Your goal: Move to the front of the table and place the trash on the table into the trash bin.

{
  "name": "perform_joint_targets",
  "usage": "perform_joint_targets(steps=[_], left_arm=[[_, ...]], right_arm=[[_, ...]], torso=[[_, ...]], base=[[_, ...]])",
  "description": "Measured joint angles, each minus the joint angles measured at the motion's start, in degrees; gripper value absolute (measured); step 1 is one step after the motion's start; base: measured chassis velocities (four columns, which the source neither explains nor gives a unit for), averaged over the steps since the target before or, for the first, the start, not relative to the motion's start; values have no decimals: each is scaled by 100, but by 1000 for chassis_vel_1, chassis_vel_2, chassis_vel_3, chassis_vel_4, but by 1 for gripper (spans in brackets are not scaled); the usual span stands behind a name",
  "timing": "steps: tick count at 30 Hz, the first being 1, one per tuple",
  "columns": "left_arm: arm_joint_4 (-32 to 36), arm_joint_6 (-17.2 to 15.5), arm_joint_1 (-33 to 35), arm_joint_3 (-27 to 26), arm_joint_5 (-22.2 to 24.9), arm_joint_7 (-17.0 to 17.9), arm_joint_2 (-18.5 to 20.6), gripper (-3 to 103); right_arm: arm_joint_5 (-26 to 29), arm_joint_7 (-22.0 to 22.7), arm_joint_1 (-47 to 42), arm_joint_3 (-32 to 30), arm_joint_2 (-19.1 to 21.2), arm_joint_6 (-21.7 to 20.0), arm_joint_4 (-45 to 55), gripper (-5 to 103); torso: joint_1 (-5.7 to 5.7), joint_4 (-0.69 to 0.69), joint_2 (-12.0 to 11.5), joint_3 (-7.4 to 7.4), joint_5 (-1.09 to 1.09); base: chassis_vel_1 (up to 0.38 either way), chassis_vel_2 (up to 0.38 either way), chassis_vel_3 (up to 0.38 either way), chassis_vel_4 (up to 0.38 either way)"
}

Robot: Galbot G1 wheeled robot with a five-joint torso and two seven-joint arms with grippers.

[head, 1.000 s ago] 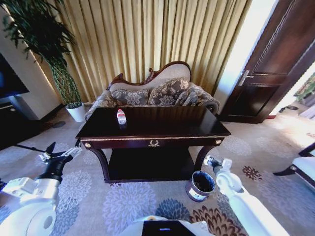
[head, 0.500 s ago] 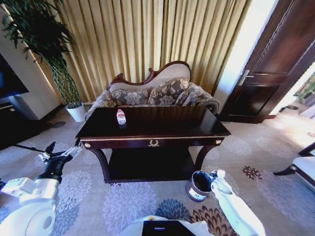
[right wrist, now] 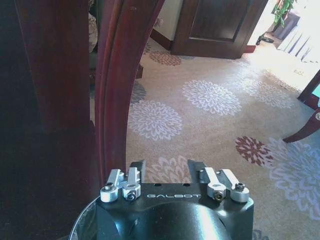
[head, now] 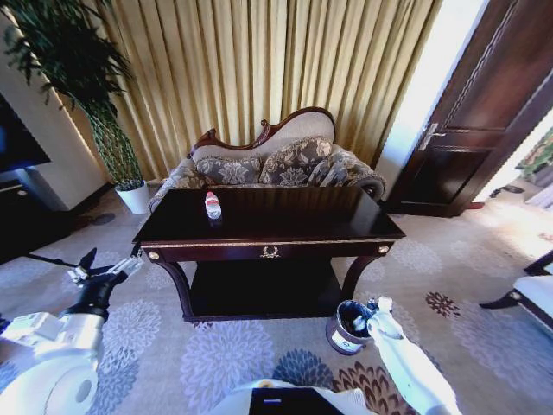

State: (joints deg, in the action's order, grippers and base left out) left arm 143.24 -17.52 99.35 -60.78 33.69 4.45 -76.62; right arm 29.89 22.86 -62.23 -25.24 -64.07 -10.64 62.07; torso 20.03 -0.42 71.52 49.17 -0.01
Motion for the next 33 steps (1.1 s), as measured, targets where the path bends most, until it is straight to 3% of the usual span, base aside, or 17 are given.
perform_joint_targets(steps=[5,8,11,12,15,17,19,26,33], left_arm=[[0,0,12,-6,2,0,2,100],[0,0,23,-8,2,0,2,100],[0,10,9,-4,2,5,-1,100],[0,10,9,-4,2,5,-1,100],[0,13,-22,39,1,15,-5,100],[0,15,-20,77,-2,24,-8,100],[0,16,-15,85,-4,25,-9,100],[0,20,5,101,-5,22,63,100],[0,23,-1,132,5,11,108,100]], right_arm=[[35,-7,-117,-5,34,-7,123,69],[89,-90,-186,-25,46,-9,232,75],[215,-205,-336,-44,86,-34,541,90],[215,-205,-336,-44,86,-34,541,90],[510,-358,-597,-91,206,-67,1269,100],[795,-405,-834,-192,303,-91,1977,100],[816,-422,-881,-217,323,-89,2130,100],[758,-567,-1771,-878,642,-28,4612,100],[682,-548,-2562,-1257,543,-183,6360,100]], torso=[[0,-1,0,0,0],[0,-1,0,0,-1],[0,0,0,0,0],[0,0,0,0,0],[0,-1,0,0,0],[0,-1,0,0,1],[0,-1,0,0,1],[0,-1,1,-1,-1],[0,-2,1,-1,-1]], base=[[0,0,0,0],[0,0,0,0],[0,0,0,0],[0,0,0,0],[0,0,0,0],[0,0,0,0],[0,0,0,0],[0,0,0,0],[0,0,0,0]])
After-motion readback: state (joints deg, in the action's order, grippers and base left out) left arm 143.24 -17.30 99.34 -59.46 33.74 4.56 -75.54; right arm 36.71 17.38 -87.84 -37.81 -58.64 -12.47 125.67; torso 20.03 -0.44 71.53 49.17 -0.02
